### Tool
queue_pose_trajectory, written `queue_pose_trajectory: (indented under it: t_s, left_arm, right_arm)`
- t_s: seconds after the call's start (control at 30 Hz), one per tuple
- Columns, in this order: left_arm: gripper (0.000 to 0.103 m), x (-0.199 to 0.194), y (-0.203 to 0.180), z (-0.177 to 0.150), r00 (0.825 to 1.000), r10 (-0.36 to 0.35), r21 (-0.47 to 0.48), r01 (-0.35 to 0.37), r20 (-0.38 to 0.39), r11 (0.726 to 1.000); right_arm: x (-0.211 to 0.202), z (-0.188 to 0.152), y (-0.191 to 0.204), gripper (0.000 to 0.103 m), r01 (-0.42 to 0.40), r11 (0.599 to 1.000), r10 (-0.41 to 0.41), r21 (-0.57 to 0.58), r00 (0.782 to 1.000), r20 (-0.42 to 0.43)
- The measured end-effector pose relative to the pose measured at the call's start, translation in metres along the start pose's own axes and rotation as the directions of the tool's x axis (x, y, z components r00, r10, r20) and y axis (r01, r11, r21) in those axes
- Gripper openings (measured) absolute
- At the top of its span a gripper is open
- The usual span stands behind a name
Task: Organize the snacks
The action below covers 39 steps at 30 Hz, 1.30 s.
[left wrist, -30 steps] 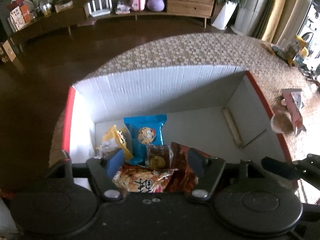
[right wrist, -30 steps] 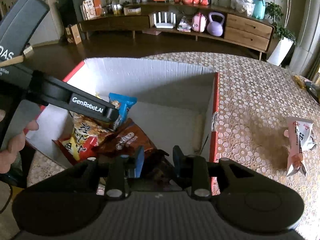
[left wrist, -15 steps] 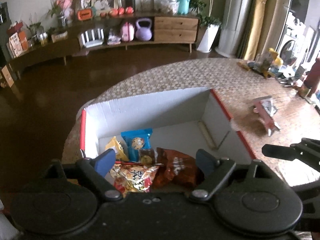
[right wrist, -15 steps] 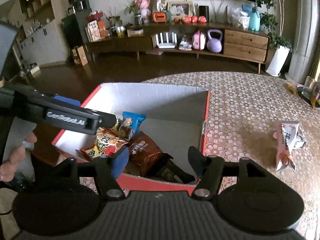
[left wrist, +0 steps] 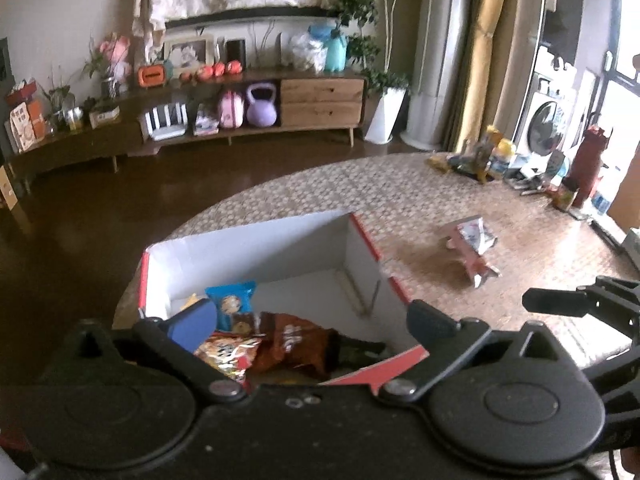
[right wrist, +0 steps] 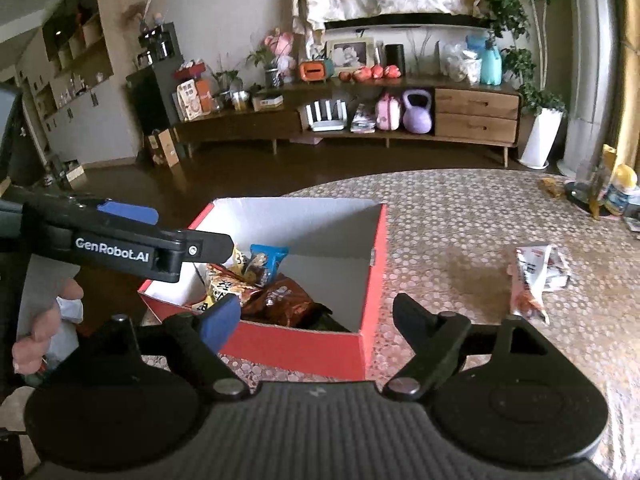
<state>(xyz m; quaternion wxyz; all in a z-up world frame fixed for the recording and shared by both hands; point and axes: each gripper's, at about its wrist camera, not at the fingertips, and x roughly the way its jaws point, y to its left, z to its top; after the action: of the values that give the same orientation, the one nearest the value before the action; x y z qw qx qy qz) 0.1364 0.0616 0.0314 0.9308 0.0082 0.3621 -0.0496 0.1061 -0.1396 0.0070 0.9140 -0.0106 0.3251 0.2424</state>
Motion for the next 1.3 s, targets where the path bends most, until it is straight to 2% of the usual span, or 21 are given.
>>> queue_pose_trajectory:
  t_s: [0.33, 0.63, 1.07, 1.3]
  left_arm:
    - [0.103, -0.016, -0.049, -0.008, 0.996, -0.065, 0.031, 0.063, 0.065, 0.998]
    - [0.103, -0.009, -0.099, -0.01, 0.989, -0.117, 0.059, 0.112, 0.088, 0.992]
    - [0.103, 0.044, -0.159, 0.007, 0.989, -0.133, 0.083, 0.129, 0.056, 0.988]
    - [0.103, 0.077, -0.183, 0.014, 0.989, -0.142, 0.093, 0.138, 0.037, 0.986]
  right_arm:
    - [-0.046, -0.015, -0.034, 0.089, 0.063, 0.997, -0.065, 0.041, 0.997, 0.048]
    - [-0.075, -0.029, -0.083, 0.089, 0.125, 0.989, -0.13, 0.081, 0.989, 0.064]
    - [-0.069, -0.026, -0.157, 0.089, 0.229, 0.97, -0.234, 0.083, 0.971, 0.055]
    - [-0.047, -0.022, -0.205, 0.089, 0.318, 0.941, -0.323, 0.119, 0.946, 0.023]
